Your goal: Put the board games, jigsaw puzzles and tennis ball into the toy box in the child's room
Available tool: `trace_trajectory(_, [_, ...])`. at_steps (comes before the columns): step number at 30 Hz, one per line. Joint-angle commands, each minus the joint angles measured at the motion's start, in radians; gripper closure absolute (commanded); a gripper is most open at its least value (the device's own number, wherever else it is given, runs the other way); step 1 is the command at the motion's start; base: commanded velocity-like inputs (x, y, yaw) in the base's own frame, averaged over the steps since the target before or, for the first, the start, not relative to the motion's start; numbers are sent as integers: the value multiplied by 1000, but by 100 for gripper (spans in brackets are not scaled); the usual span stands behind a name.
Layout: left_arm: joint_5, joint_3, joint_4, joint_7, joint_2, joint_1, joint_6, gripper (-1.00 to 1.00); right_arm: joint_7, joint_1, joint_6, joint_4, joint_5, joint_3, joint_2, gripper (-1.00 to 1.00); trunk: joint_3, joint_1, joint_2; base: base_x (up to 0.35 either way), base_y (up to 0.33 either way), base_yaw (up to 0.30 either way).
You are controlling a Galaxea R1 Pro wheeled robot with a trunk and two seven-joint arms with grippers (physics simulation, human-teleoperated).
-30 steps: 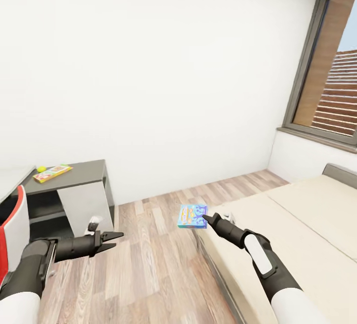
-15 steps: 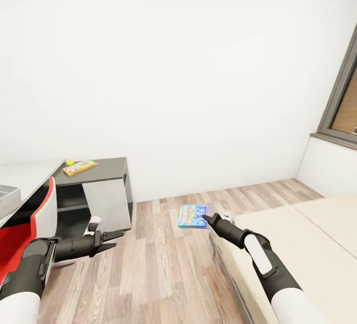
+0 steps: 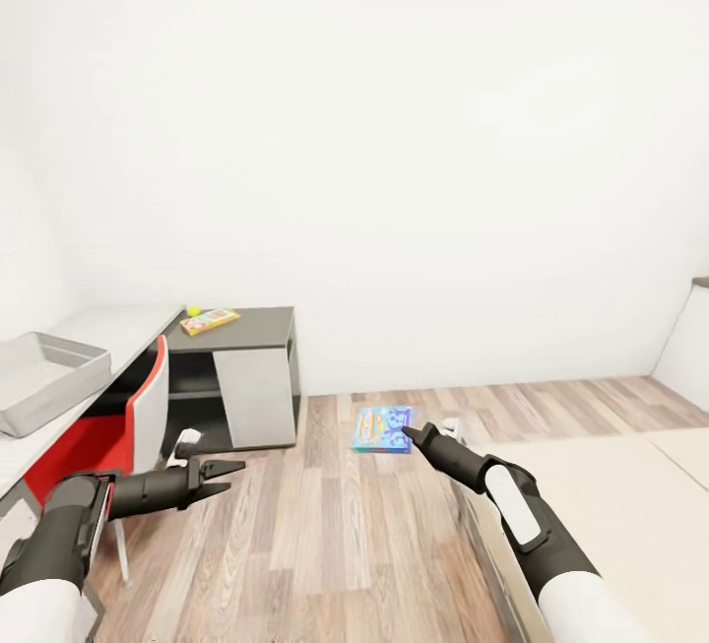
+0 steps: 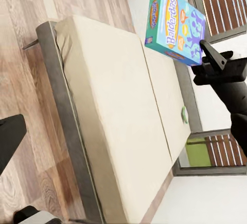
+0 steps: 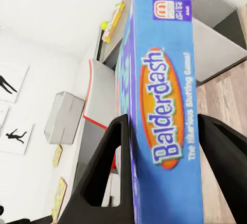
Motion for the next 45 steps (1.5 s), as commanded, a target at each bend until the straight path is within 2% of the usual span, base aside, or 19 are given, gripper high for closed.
trace_trajectory(1, [-11, 2, 0, -9, -1, -1, 10, -100, 1, 0, 9, 0, -8, -4, 1, 100, 0, 0, -1, 0, 0, 291])
trace_trajectory(39, [-11, 1, 1, -8, -2, -1, 10, -100, 1, 0, 9, 0, -8, -3, 0, 100, 0, 0, -1, 0, 0, 291])
trace_trajectory(45, [-13, 1, 1, -6, -9, -1, 10, -100, 0, 0, 8, 0, -8, -3, 0, 100, 0, 0, -1, 0, 0, 291])
